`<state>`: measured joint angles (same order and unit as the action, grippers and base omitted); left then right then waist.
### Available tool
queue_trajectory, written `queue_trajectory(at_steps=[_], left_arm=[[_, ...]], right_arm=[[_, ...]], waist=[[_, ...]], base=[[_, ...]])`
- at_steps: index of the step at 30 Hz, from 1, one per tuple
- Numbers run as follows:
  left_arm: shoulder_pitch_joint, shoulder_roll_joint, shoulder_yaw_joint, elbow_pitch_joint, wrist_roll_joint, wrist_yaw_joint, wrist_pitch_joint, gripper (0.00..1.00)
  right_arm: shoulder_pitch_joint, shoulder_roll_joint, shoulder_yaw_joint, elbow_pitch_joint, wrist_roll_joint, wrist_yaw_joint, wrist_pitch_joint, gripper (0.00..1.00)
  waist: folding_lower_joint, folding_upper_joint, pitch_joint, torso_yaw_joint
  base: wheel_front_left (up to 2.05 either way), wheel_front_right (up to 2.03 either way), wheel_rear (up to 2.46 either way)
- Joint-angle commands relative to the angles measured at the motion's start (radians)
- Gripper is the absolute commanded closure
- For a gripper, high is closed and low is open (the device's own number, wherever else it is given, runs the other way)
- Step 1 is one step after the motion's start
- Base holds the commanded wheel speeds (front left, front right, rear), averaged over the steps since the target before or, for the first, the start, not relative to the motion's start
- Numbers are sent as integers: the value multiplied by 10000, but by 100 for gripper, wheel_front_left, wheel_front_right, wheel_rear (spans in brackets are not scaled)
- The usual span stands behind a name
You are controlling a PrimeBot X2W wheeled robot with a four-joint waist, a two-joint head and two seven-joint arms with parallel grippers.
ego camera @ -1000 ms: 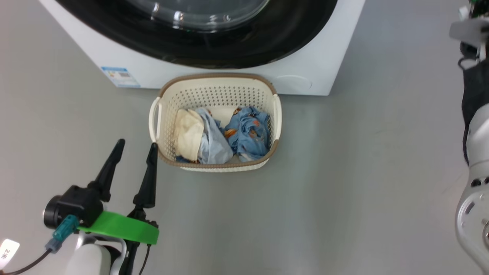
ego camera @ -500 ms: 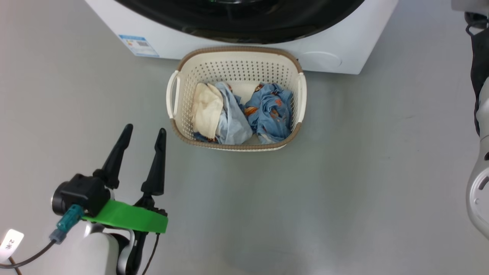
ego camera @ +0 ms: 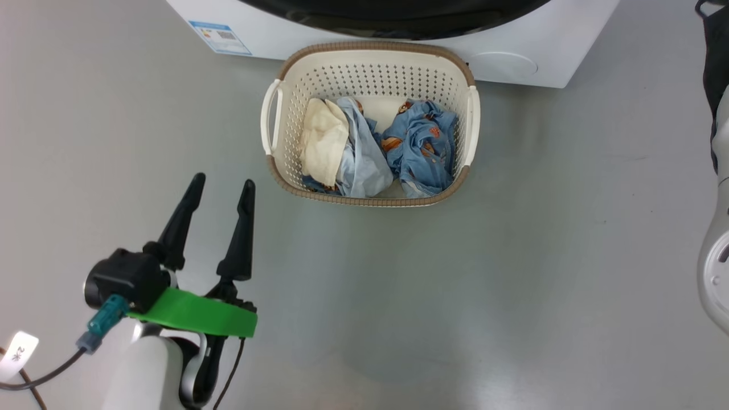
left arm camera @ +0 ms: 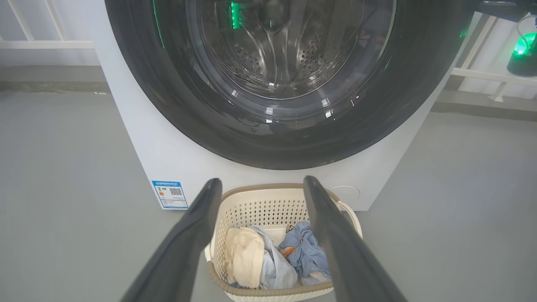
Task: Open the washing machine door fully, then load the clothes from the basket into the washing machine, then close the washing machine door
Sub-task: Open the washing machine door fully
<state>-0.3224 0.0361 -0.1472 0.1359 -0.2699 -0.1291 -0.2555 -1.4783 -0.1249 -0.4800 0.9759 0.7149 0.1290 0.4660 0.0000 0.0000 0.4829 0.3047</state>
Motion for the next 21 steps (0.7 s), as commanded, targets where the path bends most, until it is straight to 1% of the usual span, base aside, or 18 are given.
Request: queue_trajectory(at_steps=[1, 12, 17, 21], left_arm=[[-222, 185, 310, -234, -40, -15, -63, 0], [-272, 153, 286, -234, -112, -15, -63, 0], [-301, 146, 254, -239, -156, -15, -63, 0], [-336, 144, 225, -233, -254, -15, -63, 0]], right_arm=[[-458, 267, 1, -236, -176, 17, 29, 100], [-806, 317, -306, -56, -769, 17, 158, 100], [-890, 384, -387, 17, -910, 17, 433, 100], [-923, 452, -445, 72, -897, 17, 854, 100]], waist=[[0, 0, 45, 35], [0, 0, 308, 186], [0, 0, 413, 253], [0, 0, 479, 263]], base=[[0, 0, 0], [0, 0, 0], [0, 0, 0], [0, 0, 0]])
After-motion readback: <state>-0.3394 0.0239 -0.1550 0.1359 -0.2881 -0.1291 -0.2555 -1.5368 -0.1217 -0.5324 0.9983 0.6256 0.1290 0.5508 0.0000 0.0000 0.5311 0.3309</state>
